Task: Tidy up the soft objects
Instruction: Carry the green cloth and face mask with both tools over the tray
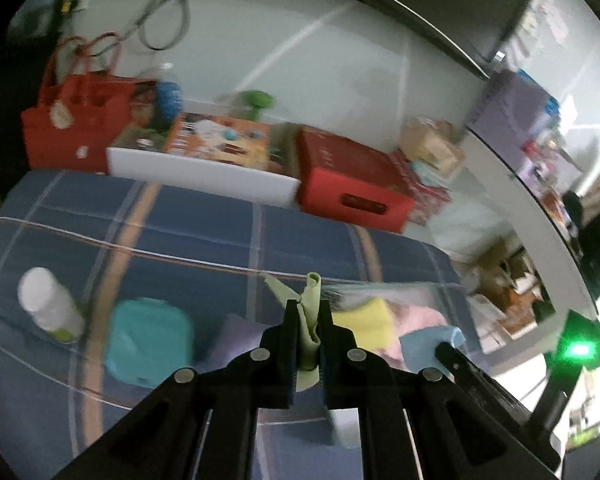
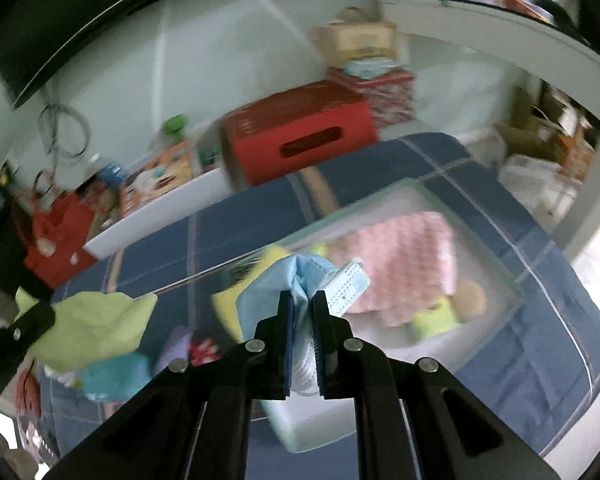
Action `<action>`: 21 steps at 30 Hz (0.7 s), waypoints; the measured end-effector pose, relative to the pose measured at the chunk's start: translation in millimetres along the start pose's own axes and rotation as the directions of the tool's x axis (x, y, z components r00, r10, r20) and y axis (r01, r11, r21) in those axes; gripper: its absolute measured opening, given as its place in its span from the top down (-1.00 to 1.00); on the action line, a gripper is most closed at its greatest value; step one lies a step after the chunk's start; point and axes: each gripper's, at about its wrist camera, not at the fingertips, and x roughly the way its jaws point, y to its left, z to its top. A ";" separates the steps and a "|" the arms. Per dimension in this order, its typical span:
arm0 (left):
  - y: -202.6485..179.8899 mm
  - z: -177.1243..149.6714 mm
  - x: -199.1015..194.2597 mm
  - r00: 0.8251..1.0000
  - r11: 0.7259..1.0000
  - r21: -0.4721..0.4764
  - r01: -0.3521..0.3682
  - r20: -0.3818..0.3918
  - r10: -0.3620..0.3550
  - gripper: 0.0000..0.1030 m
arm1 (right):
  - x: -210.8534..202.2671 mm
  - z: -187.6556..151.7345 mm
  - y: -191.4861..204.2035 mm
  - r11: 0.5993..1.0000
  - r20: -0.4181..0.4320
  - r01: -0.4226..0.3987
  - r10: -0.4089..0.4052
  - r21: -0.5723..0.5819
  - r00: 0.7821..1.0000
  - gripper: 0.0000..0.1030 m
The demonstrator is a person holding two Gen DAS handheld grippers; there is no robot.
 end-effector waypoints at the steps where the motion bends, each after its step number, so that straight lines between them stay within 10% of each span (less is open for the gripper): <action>1: -9.5 -3.0 3.4 1.000 1.000 0.018 0.024 -0.008 -0.024 0.83 | 1.7 1.0 -12.0 0.999 -0.003 0.021 -0.021 0.024 1.000 0.83; 11: -74.4 -44.4 75.4 0.966 0.974 0.121 0.191 -0.199 -0.164 0.83 | 16.9 3.1 -88.1 0.977 -0.051 0.120 -0.113 0.174 0.992 0.82; 21: -51.8 -90.8 154.9 0.901 0.991 0.018 0.133 -0.418 -0.113 0.83 | 53.5 -12.4 -94.6 0.979 -0.171 0.133 -0.106 0.157 0.980 0.81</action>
